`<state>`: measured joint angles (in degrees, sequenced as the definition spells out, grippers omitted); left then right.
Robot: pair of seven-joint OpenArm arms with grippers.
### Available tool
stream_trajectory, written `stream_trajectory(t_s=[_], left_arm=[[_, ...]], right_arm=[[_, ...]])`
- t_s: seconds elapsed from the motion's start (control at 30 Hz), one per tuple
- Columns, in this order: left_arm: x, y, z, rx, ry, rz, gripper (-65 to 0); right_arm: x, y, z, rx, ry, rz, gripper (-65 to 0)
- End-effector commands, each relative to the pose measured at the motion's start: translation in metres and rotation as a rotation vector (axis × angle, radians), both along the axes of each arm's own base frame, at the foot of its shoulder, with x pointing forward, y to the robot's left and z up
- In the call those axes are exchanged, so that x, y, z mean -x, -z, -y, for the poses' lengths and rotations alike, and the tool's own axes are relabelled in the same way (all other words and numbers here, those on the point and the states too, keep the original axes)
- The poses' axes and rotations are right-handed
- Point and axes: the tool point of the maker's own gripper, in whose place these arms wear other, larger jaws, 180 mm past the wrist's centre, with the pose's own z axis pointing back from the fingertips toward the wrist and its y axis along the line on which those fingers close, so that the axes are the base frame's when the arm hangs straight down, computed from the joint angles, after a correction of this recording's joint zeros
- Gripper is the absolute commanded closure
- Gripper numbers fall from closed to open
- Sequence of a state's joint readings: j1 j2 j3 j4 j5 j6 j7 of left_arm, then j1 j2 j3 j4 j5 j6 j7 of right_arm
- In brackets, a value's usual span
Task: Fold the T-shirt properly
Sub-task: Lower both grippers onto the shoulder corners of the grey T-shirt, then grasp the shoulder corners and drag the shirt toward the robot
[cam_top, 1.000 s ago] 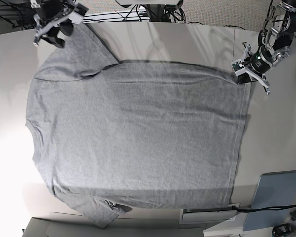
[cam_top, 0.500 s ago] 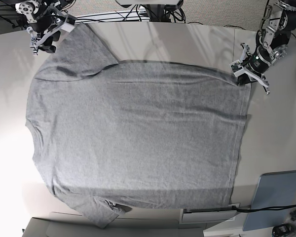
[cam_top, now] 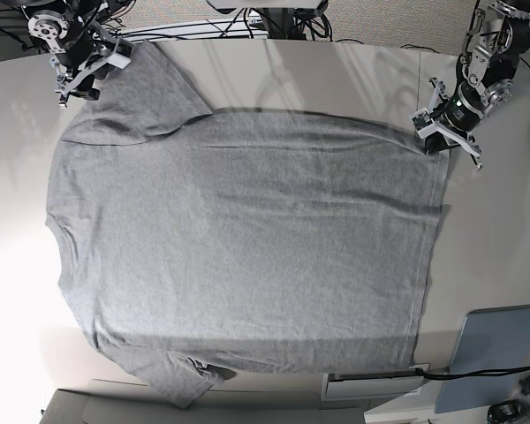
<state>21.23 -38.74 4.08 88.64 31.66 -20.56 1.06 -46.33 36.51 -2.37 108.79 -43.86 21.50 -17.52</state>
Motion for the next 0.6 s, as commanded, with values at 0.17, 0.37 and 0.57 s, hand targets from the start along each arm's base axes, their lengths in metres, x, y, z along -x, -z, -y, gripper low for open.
stream_trajectory(t_s=[0.17, 0.37, 0.57], left_arm=[[0.028, 0.021, -0.010, -0.063, 0.003, -0.137, 0.0], [0.028, 0.021, -0.009, -0.062, 0.003, -0.136, 0.0], [0.028, 0.021, -0.007, -0.052, 0.010, -0.133, 0.0]], right_arm=[[-0.019, 0.011, -0.010, 0.008, -0.035, 0.014, -29.9], [-0.036, 0.022, -0.017, -0.002, -0.022, 0.028, -29.8], [-0.040, 0.024, -0.023, -0.010, -0.033, 0.032, -22.1]])
